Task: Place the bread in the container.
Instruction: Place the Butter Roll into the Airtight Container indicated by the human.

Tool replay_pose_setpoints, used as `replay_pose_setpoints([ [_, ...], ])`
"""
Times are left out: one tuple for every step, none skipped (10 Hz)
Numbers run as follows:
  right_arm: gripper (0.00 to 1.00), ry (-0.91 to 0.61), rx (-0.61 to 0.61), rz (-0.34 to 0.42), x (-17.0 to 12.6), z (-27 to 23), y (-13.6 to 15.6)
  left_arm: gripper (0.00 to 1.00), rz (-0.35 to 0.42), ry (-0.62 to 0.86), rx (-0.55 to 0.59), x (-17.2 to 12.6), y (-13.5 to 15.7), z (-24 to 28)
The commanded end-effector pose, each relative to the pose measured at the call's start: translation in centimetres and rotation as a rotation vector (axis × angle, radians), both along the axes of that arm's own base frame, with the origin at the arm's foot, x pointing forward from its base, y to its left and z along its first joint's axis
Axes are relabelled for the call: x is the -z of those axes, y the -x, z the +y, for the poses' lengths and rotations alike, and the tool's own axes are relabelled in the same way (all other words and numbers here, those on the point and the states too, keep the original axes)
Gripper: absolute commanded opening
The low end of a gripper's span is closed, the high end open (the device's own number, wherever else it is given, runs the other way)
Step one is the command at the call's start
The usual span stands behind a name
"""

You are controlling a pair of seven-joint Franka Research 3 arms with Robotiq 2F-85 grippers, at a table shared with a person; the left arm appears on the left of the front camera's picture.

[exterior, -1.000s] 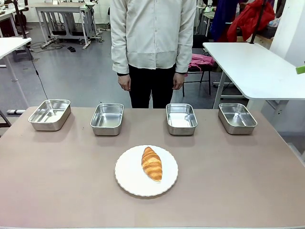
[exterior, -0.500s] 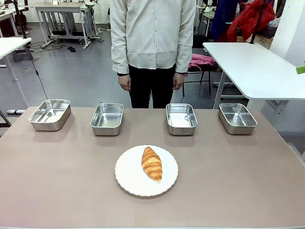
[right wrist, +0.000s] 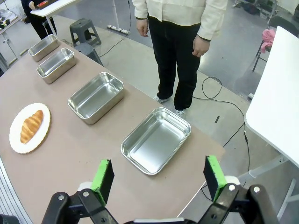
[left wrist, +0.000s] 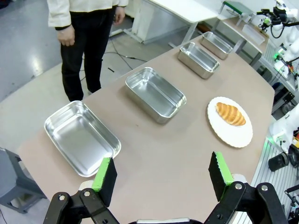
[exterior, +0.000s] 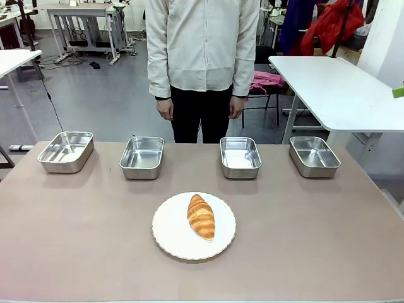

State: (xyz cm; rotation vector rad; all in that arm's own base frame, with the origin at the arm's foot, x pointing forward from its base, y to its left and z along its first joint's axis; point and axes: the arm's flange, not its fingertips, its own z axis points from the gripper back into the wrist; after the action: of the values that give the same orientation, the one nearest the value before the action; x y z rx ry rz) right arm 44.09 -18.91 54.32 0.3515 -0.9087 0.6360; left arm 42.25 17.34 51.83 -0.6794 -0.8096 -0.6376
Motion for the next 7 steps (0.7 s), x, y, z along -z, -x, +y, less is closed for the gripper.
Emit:
replay_pose_setpoints([
  [1.00, -0.004, -0.004, -0.004, -0.04, 0.10, -0.05, 1.00, -0.011, 0.006, 0.011, 0.03, 0.17, 0.19],
  [1.00, -0.004, -0.004, -0.004, -0.04, 0.10, -0.05, 1.00, -0.011, 0.006, 0.011, 0.03, 0.17, 0.19],
  [1.00, -0.004, -0.004, -0.004, -0.04, 0.10, -0.05, 1.00, -0.011, 0.006, 0.011, 0.03, 0.17, 0.19],
  [1.00, -0.004, -0.004, -0.004, -0.04, 0.10, -0.05, 1.00, -0.011, 0.006, 0.011, 0.03, 0.17, 0.19],
  [1.00, -0.004, -0.004, -0.004, -0.04, 0.10, -0.05, 1.00, -0.011, 0.006, 0.011, 0.03, 0.17, 0.19],
  [1.00, -0.004, -0.004, -0.004, -0.04, 0.10, -0.05, 1.00, -0.011, 0.006, 0.011, 0.03, 0.17, 0.19],
  [1.00, -0.004, -0.004, -0.004, -0.04, 0.10, -0.05, 1.00, -0.011, 0.006, 0.011, 0.03, 0.17, 0.19],
])
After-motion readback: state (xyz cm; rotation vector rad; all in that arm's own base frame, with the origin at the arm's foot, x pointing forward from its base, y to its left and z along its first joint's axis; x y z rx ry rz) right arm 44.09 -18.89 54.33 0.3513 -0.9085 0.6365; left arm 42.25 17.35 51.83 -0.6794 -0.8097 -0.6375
